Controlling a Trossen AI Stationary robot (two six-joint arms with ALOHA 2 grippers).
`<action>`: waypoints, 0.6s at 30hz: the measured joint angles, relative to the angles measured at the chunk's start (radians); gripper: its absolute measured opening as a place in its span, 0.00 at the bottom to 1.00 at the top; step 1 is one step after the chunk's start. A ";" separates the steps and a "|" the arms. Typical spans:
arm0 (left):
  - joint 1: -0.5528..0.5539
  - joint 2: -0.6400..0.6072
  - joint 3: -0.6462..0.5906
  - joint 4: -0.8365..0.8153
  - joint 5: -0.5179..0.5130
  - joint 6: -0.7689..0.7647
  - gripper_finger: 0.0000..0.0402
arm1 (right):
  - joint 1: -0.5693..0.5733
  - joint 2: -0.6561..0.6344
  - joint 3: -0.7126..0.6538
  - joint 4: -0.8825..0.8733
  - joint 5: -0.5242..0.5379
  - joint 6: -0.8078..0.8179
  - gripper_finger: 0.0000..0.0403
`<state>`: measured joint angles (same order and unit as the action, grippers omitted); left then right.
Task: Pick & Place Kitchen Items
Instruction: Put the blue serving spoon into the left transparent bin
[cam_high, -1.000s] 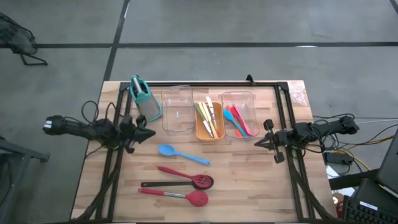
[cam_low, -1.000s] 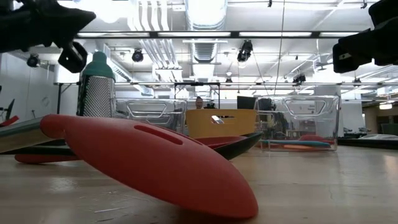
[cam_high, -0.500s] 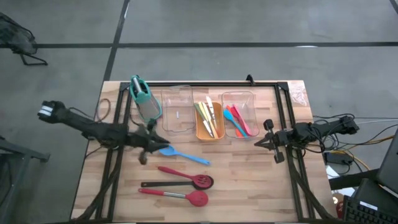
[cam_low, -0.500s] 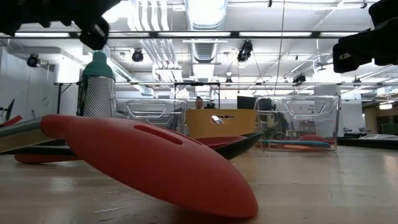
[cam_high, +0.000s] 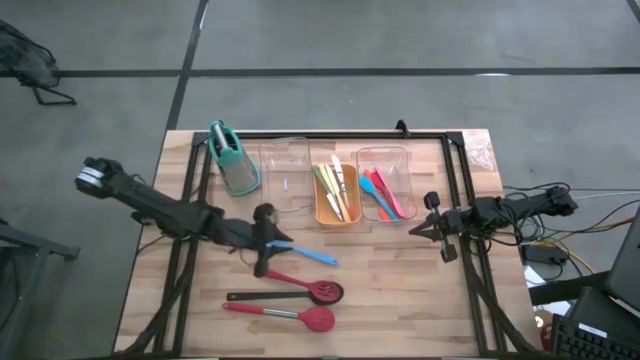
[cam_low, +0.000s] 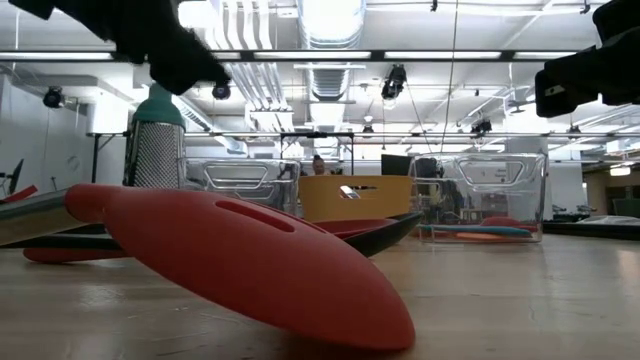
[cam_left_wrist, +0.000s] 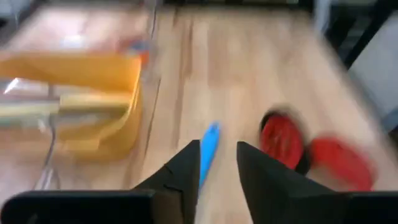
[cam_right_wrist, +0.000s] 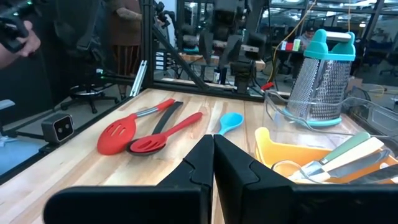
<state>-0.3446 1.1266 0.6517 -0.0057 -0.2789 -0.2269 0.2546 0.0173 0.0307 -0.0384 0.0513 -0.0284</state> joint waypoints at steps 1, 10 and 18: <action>-0.004 0.029 0.023 -0.049 -0.005 0.003 0.29 | 0.000 0.000 0.000 0.000 0.000 0.001 0.02; -0.019 0.259 0.143 -0.134 -0.001 0.054 0.37 | 0.000 0.006 0.000 0.000 0.000 0.000 0.02; -0.018 0.405 0.154 -0.178 0.005 0.046 0.37 | 0.000 0.005 0.000 0.000 0.000 -0.001 0.02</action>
<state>-0.3630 1.5316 0.8055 -0.1836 -0.2735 -0.1807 0.2546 0.0220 0.0307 -0.0383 0.0517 -0.0290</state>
